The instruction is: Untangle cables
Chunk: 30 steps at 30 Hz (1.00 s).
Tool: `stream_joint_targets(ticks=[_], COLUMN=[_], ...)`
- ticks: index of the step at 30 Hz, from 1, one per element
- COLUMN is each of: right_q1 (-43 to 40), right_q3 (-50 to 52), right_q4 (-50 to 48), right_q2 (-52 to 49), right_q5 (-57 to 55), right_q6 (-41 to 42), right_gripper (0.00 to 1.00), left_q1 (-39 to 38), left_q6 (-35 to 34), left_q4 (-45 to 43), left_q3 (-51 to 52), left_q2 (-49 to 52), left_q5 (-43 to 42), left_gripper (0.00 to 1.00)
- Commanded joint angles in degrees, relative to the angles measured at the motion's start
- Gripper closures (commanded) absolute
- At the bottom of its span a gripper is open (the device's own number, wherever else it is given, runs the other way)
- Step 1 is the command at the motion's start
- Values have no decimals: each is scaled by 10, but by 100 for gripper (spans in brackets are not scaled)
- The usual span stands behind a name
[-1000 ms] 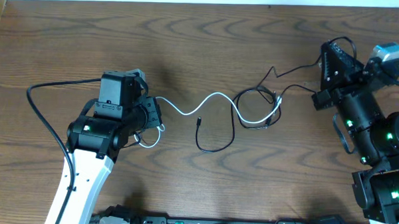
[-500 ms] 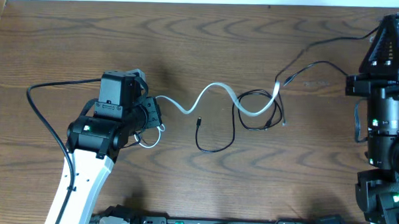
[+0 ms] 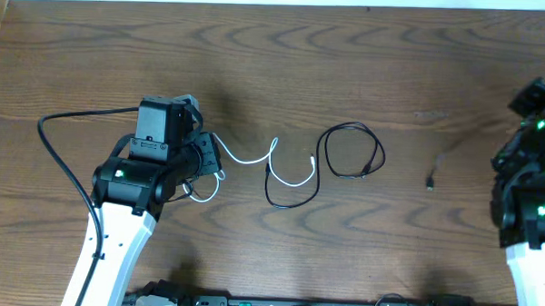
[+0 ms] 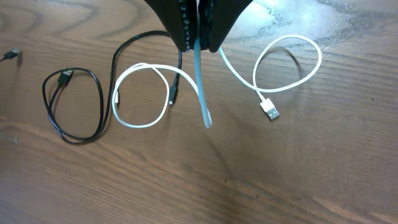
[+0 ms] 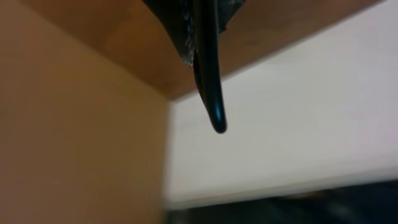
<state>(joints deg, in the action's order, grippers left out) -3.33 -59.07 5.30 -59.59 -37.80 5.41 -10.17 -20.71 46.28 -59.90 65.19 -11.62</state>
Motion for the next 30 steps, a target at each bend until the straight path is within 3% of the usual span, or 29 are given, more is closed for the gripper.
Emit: stream_joint_targets(ticks=[1,10,11,13,15,20,25,29,30], right_q1=[-76,-226,-230,-235,-235,-235,-235,-231,-228], right_q3=[-1,-1,-1,-1,-1,-1,-1,-1,-1], right_q4=[10,30,33,37,40,83,196,268,282], right_q2=[-24,-83,-84,-90,-96,-117,-140,-178,-191], right_q5=[-41,3,21,83,149,260,396,538,569], right_q6=[-23,-10,-1,8,8,8,8,8,8], right_gripper=[99,98,93,64,46,44,40,43,50], left_q1=[2,2,2,2,2,2,2,2,2], left_q6=[8,8,8,8,8,8,8,8,8], left_q4=[2,2,2,2,2,2,2,2,2], left_q3=[-3,-3,-3,-3,-3,-3,-3,-3,-3], left_q2=[3,3,3,3,3,3,3,3,3], left_q5=[7,7,7,7,7,7,8,8,7], left_gripper=[93,92,93,93,93,92,93,93,92])
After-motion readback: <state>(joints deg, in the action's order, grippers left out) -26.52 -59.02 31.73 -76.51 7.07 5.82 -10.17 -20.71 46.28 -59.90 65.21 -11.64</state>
